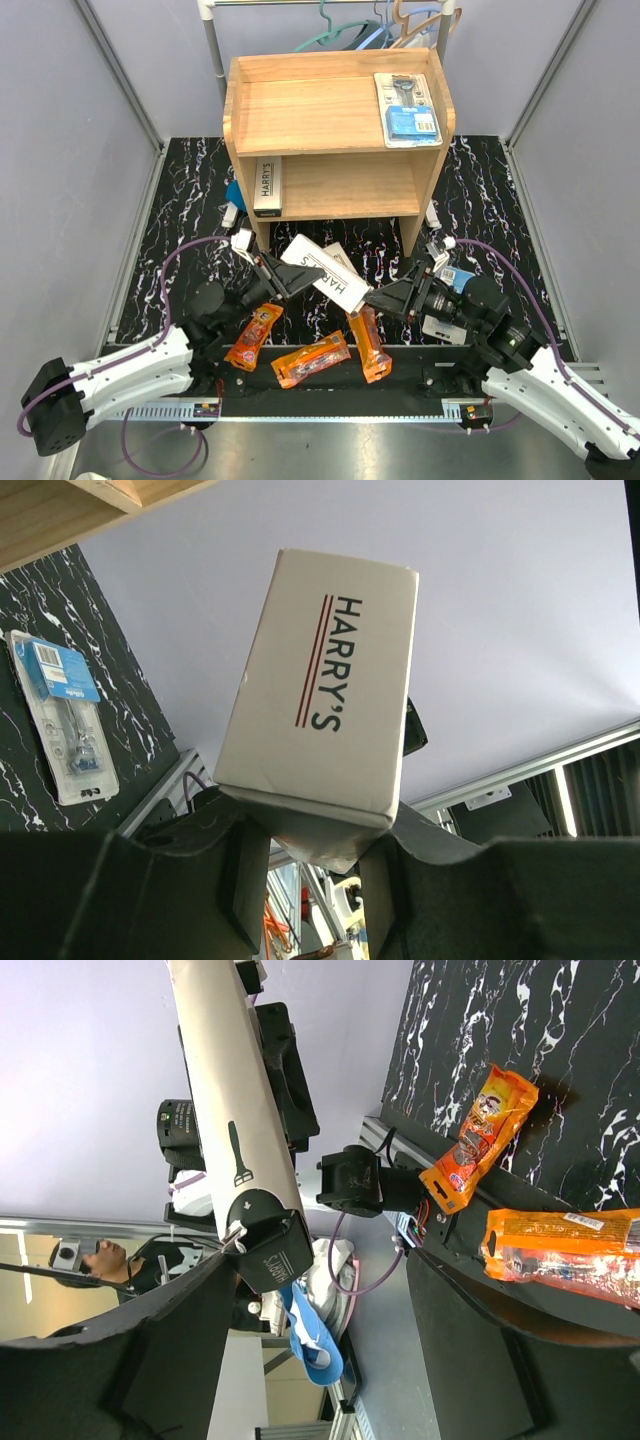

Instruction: Place and organize the shaving razors onto the shelf

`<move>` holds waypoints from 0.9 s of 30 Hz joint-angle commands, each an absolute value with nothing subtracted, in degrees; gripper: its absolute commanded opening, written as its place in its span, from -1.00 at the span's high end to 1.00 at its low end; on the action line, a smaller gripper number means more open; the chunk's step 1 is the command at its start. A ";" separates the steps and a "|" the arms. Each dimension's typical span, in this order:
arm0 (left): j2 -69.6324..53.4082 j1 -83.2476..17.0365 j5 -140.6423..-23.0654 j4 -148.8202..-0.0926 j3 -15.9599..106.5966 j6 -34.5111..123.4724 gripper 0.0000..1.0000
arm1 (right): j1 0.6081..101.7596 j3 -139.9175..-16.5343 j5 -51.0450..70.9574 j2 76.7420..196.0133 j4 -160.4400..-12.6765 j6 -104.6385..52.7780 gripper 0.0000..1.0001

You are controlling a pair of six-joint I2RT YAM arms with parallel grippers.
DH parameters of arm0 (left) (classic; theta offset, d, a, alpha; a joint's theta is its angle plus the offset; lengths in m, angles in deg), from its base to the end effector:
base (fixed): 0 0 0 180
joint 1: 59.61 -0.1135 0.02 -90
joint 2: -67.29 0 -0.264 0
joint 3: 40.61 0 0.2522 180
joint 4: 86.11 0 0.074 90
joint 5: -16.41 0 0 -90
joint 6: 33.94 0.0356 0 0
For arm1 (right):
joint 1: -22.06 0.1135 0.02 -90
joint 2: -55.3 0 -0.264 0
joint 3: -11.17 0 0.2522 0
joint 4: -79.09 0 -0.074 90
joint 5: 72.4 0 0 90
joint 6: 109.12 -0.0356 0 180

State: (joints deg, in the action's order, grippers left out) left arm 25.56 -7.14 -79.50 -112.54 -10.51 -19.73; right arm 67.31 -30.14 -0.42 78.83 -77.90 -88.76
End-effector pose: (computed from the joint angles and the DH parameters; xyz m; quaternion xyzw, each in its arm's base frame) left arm 0.1042 -0.1416 0.2663 -0.0831 0.6050 -0.7257 0.3169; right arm 0.0805 0.0969 0.2861 0.0509 0.7354 0.6234 0.2608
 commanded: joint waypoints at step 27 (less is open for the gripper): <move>19.05 -7.05 -81.59 -126.05 -8.04 -22.69 0.57 | 67.32 -30.54 -2.97 82.98 -89.26 -88.37 -0.04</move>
State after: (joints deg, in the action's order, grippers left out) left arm 20.33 -7.31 -80.01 -118.83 -10.47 -22.07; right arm 67.31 -30.21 -2.02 82.13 -86.09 -88.70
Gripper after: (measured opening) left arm 0.373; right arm 0.531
